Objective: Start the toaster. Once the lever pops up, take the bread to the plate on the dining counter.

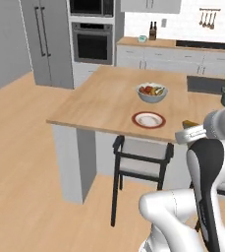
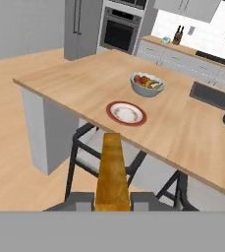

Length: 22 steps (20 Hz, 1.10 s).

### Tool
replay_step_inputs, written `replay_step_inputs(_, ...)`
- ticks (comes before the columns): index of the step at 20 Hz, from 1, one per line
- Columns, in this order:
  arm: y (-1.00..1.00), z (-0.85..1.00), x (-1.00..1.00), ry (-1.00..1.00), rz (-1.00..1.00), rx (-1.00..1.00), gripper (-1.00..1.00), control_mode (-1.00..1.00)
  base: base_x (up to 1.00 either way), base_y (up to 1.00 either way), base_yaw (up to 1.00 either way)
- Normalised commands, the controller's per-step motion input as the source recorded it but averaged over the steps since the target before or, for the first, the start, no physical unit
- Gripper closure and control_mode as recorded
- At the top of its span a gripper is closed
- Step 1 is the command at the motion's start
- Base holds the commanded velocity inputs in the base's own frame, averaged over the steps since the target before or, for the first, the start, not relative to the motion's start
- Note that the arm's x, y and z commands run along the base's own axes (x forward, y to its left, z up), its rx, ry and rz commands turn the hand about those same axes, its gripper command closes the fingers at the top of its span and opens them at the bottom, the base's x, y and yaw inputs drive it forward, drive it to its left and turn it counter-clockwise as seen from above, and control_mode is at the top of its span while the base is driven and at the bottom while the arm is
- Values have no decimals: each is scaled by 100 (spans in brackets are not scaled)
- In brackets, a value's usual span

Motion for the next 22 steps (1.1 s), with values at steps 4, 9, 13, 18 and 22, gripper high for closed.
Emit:
replay_step_inputs(4, 0, 0, 0, 0, 0, 0, 100, 100, 96, 37, -43)
replay_step_inputs(9, 0, 0, 0, 0, 0, 0, 100, 100, 71, 28, -42)
replay_step_inputs(13, 0, 0, 0, 0, 0, 0, 100, 100, 57, 24, -40)
replay_step_inputs(18, 9, -6, 20, -13, -15, 0, 100, -100, 34, 15, -24)
replay_step_inputs(22, 3, -3, 46, -28, -24, 8, 100, -100, 0, 0, 0)
